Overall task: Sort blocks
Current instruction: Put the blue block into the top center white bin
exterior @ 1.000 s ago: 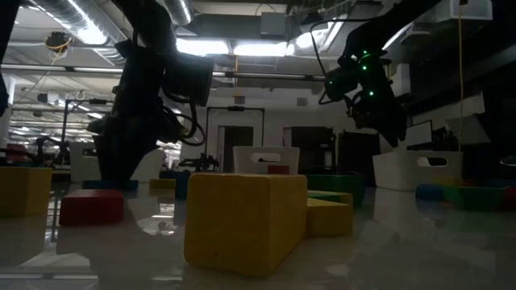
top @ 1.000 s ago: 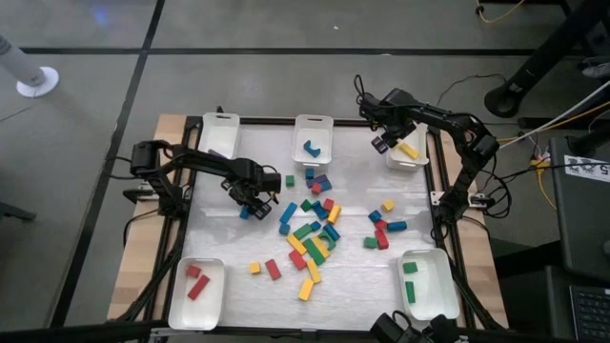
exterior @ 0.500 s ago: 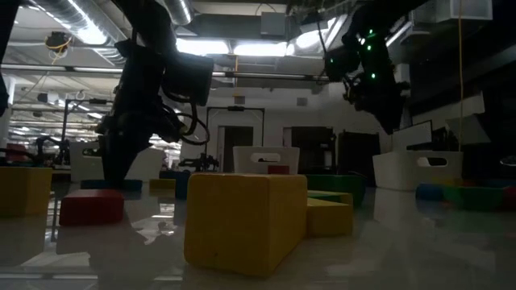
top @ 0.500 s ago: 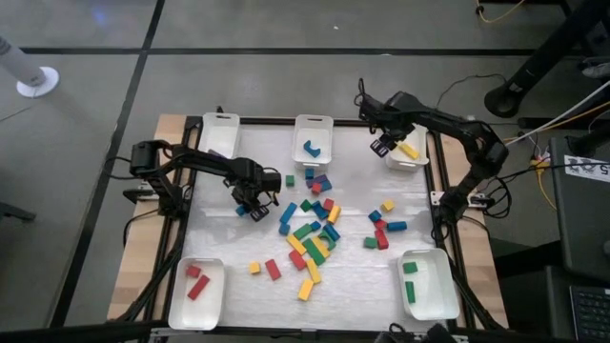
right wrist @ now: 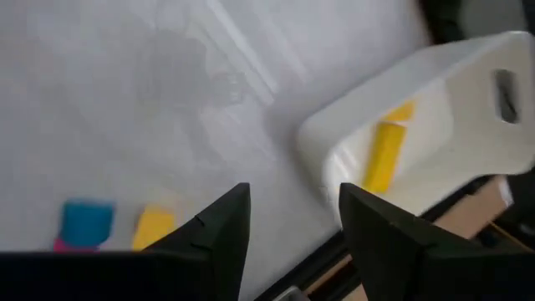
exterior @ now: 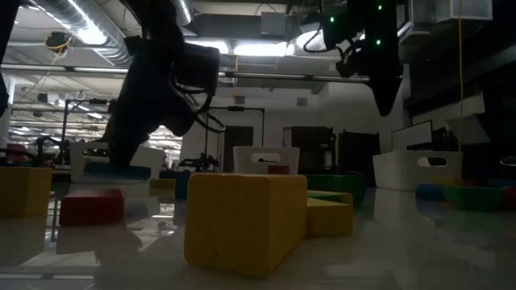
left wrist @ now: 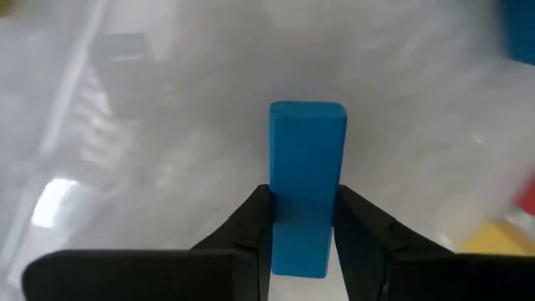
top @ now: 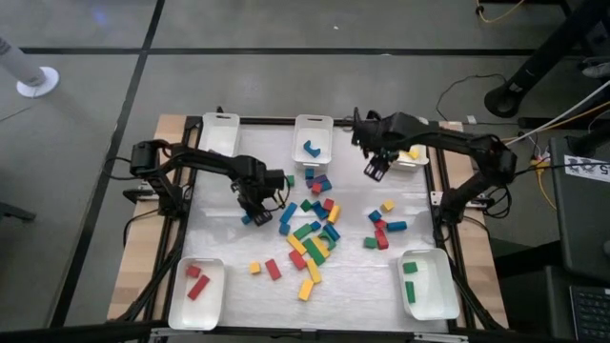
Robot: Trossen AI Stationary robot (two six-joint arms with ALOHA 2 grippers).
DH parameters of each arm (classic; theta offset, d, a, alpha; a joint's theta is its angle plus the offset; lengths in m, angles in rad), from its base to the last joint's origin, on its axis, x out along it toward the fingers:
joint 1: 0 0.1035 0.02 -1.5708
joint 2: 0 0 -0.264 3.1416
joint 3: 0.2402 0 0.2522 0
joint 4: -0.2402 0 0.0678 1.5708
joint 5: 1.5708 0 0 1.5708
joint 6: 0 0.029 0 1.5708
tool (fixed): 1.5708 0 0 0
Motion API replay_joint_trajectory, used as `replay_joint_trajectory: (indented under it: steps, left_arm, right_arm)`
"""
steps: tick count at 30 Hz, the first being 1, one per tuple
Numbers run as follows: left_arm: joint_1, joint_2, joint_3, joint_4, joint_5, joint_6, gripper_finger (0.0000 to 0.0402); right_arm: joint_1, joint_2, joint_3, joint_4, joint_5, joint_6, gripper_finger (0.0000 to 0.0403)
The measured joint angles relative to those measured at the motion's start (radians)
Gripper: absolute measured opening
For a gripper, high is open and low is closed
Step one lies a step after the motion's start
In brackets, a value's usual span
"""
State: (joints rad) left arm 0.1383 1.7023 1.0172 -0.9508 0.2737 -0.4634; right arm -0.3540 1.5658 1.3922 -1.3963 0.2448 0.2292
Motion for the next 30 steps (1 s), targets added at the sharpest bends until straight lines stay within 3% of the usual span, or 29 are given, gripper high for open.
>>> replay_joint_trajectory:
  steps: [7,15,21,26,30]
  left_arm:
    - [-0.001,0.000,0.038,0.032,0.122,0.031,0.0082]
    - [0.000,0.000,0.084,0.220,0.262,0.045,0.0083]
    - [0.028,0.000,0.148,0.351,0.269,0.080,0.0084]
    - [0.090,0.000,0.224,0.443,0.266,0.136,0.0086]
    - [0.151,0.000,0.267,0.542,0.189,0.204,0.0087]
  right_arm:
    - [0.183,0.000,0.000,-0.027,-0.011,0.024,0.0184]
    - [0.379,0.000,0.000,-0.052,-0.004,0.237,0.0184]
    - [0.515,0.000,0.000,-0.050,0.010,0.351,0.0184]
    - [0.597,0.000,0.000,-0.049,0.065,0.544,0.0184]
    - [0.647,0.000,-0.001,-0.053,0.123,0.663,0.0184]
